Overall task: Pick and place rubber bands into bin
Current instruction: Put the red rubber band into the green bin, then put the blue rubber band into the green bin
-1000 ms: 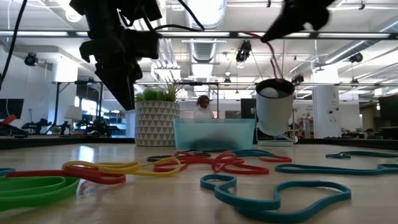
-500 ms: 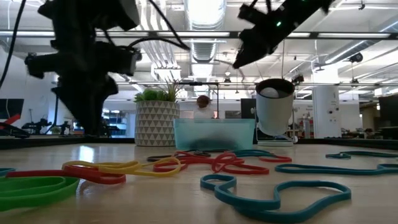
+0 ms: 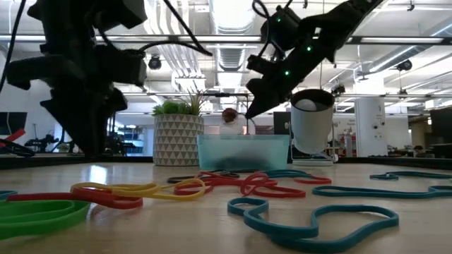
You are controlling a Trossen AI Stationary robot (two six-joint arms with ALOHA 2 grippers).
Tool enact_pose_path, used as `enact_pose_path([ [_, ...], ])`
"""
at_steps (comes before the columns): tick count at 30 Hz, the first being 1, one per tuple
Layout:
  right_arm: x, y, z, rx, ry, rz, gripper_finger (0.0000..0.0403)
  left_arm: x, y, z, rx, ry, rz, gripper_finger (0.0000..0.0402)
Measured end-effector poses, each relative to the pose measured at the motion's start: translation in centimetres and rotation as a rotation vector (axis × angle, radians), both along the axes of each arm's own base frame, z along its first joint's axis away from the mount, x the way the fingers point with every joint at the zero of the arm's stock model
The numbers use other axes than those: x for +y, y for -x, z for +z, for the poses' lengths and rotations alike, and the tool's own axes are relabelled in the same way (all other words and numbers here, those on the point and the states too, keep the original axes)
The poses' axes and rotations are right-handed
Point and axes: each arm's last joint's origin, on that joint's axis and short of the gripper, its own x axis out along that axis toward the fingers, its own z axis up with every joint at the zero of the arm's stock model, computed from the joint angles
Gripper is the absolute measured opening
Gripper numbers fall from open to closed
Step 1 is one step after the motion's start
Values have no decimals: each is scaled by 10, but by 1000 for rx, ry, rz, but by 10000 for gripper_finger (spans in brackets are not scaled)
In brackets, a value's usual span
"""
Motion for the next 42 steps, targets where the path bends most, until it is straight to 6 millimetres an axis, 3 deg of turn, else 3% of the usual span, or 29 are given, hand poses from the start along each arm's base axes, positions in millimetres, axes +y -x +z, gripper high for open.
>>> enact_pose_path([
  [10,-1,-1,11,-10,28,44,137,-5,-11,5,-111,77,-22,96],
  [17,4,8,23,18,32,65,178,-19,-6,5,-57,226,-91,96],
  [29,44,11,21,23,-95,296,177,-61,2,10,-143,302,-232,96],
  [42,99,14,37,-25,-63,475,171,-66,13,-1,-144,203,-226,96],
])
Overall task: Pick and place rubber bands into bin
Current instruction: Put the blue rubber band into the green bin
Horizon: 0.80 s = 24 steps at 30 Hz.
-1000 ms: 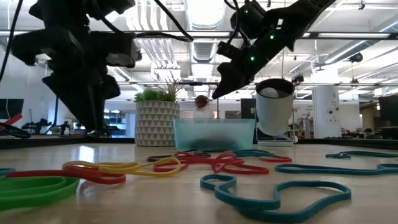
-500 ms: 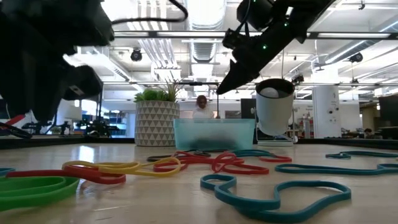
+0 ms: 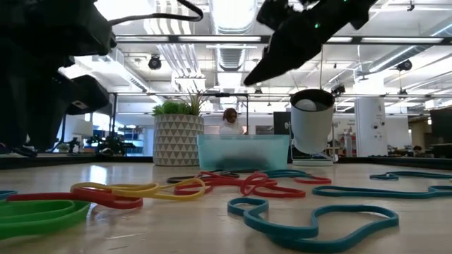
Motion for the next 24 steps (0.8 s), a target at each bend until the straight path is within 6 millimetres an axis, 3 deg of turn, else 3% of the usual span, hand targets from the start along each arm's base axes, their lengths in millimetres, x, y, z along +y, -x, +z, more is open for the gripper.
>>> enact_pose_path([
  [4,19,5,9,-35,17,76,171,-2,0,-5,18,0,11,96],
  [11,44,23,35,-125,26,151,171,-9,-9,-31,90,-25,1,95],
  [24,76,64,54,-231,125,97,168,-14,-15,-38,154,-32,-15,95],
])
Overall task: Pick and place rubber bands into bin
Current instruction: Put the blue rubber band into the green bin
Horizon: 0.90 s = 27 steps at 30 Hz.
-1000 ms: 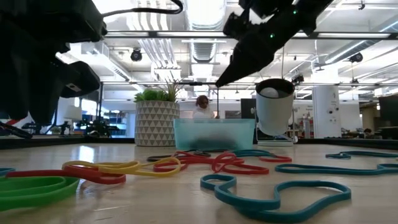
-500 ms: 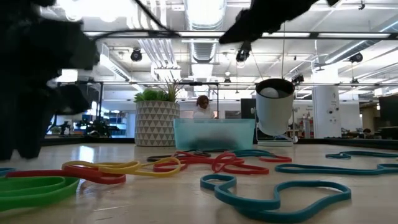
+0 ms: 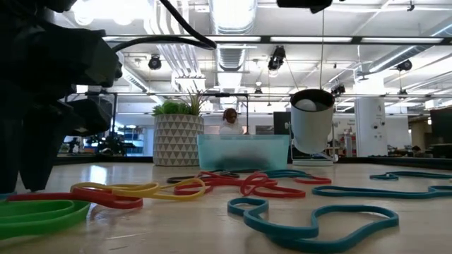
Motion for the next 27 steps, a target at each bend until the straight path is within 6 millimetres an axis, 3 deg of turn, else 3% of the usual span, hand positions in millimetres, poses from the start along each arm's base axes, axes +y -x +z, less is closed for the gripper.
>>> enact_pose_path([
  [14,3,8,0,-14,5,-12,168,-12,4,-22,108,-87,-12,92],
  [23,3,8,0,-16,-9,-19,168,-12,3,-26,118,-114,48,9],
  [27,3,8,0,-16,-13,-21,169,-12,3,-26,107,-132,57,3],
])
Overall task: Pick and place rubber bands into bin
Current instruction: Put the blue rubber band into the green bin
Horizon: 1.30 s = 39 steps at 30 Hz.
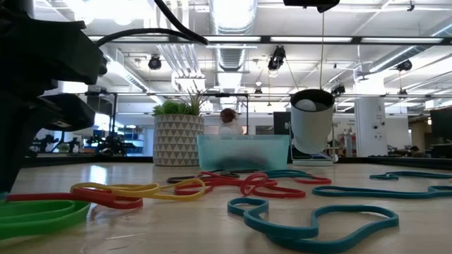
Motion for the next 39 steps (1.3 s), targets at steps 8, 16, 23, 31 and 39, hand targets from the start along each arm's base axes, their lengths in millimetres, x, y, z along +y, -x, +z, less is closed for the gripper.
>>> enact_pose_path([
  [8,0,0,0,0,-1,-1,169,0,-9,16,-122,-148,8,0],
  [16,0,0,0,1,-6,-3,169,9,-17,48,-326,-386,55,1],
  [23,0,0,-1,9,-2,-4,169,13,-18,75,-454,-522,108,0],
  [31,0,1,-2,20,3,-5,168,13,-29,106,-571,-672,79,0],
  [39,0,1,-2,22,4,-6,169,34,-45,139,-624,-830,105,0],
])
